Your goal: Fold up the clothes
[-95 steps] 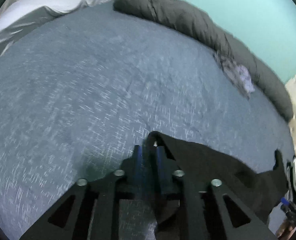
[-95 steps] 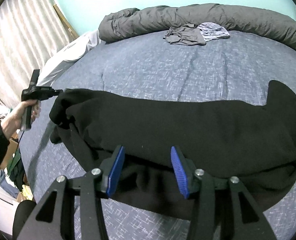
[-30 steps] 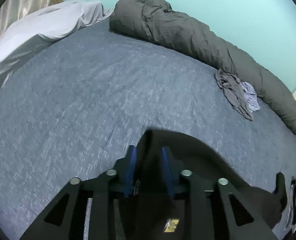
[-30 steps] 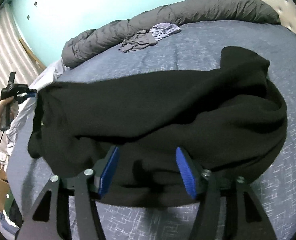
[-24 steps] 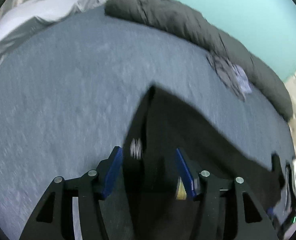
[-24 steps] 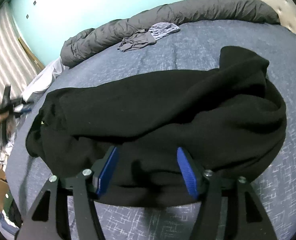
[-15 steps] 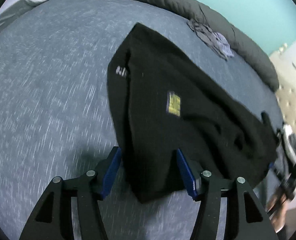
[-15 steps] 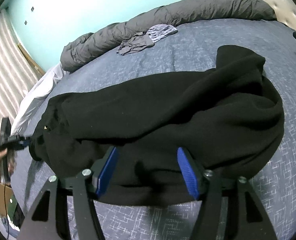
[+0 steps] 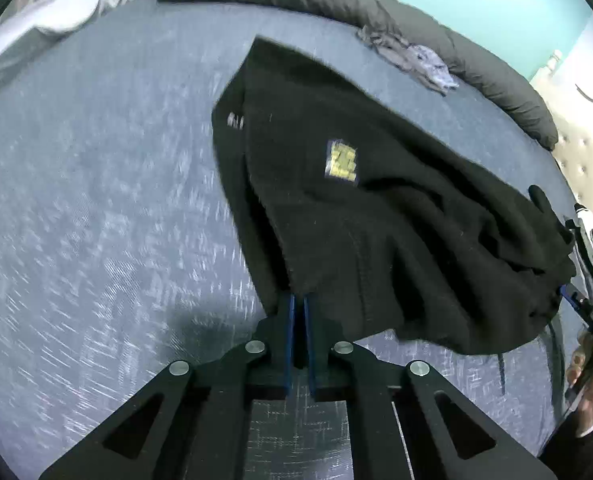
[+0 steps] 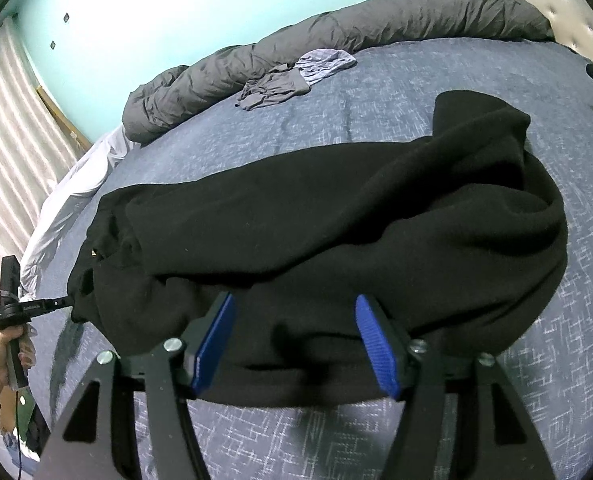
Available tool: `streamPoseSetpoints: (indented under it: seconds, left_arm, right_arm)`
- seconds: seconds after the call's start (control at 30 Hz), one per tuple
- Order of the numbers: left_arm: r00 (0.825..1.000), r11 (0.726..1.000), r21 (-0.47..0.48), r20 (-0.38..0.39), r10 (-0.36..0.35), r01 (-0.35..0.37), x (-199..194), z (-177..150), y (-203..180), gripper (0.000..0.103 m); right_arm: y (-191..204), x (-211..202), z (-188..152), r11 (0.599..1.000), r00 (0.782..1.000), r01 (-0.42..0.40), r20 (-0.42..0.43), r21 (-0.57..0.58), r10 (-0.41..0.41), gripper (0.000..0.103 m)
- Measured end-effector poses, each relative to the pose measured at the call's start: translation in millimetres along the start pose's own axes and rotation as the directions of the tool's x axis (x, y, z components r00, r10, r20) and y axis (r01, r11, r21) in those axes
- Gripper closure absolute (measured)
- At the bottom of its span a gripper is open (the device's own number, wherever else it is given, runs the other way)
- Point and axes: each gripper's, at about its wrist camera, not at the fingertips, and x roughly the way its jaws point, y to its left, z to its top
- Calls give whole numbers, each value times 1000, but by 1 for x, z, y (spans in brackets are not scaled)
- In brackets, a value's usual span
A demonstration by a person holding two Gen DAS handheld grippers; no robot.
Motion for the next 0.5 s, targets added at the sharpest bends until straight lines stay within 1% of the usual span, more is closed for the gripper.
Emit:
streamPoseSetpoints:
  seconds: [0.07, 0.13, 0.23, 0.3, 0.33, 0.37, 0.4, 0.43, 0.5]
  left_arm:
    - [1000, 1000, 18, 19, 10, -11, -7, 5, -4, 100]
    - [999, 999, 26, 39, 23, -24, -15, 11, -2, 100]
    - [995, 999, 21, 93, 44, -46, -35, 18, 4, 101]
    - [992, 999, 10, 119, 47, -49, -48, 25, 7, 101]
    - [991, 998, 11, 123, 55, -56, -54, 28, 9, 101]
    - [990, 998, 14, 128, 63, -65, -58, 29, 10, 102]
    - [988, 997, 16, 136, 71, -74, -64, 31, 11, 102]
    - [986, 997, 14, 145, 78, -81, -69, 33, 13, 102]
    - [982, 996, 9, 164, 90, -93, -81, 37, 17, 102]
  right_arm:
    - [-1, -1, 1, 1000, 1000, -17, 1, 6, 17, 39]
    - [0, -1, 1, 998, 998, -64, 0, 7, 64, 39]
    - [1, 0, 0, 998, 998, -56, -4, 3, 56, 39]
    - [-3, 3, -2, 996, 996, -82, -15, 38, 83, 39]
    - [-8, 5, -2, 990, 992, -123, -23, 72, 125, 38]
    - [-12, 7, -2, 980, 985, -165, -29, 108, 169, 35]
    - [-17, 10, -3, 972, 980, -190, -33, 142, 197, 30]
    - [-23, 12, -4, 961, 976, -205, -38, 183, 215, 28]
    - [-30, 15, -5, 950, 972, -217, -42, 227, 232, 28]
